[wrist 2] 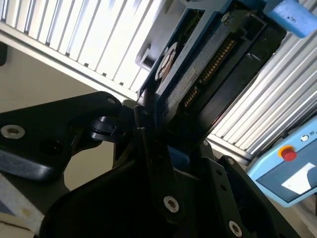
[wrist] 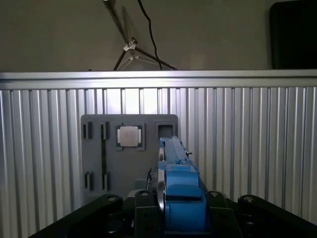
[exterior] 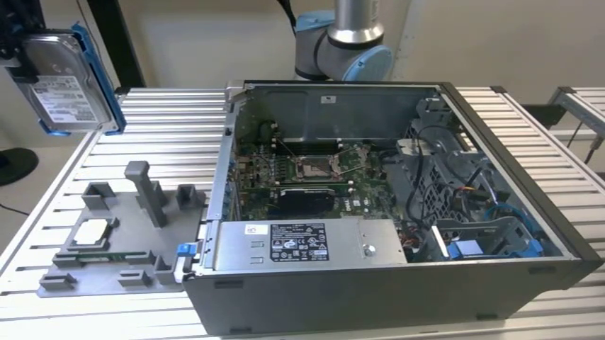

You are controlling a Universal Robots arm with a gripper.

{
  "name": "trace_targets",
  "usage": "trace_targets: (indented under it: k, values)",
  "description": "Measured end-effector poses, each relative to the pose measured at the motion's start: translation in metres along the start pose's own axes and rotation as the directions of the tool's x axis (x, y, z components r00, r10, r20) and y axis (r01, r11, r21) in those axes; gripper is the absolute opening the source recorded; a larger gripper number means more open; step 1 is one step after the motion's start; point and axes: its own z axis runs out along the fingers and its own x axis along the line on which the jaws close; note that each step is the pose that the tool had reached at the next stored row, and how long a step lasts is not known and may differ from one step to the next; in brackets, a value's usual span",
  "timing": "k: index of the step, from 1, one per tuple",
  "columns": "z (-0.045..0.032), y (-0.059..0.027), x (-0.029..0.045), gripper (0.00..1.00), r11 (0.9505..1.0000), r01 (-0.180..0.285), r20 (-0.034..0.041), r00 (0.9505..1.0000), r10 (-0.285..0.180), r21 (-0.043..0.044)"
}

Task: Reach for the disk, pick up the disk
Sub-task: 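Pick up the disk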

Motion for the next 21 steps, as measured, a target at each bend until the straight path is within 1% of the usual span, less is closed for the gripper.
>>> trace_targets:
  k: [2, 14, 21]
  values:
    - [-0.0027, 0.0000, -0.0001, 0.00, 1.0000, 0.000, 0.0000, 1.0000, 0.000, 0.0000]
    - [-0.0253, 0.0003, -0.0006, 0.00, 1.0000, 0.000, 0.0000, 1.0000, 0.000, 0.0009]
    - [-0.0351, 0.0004, -0.0008, 0.00, 1.0000, 0.000, 0.0000, 1.0000, 0.000, 0.0010]
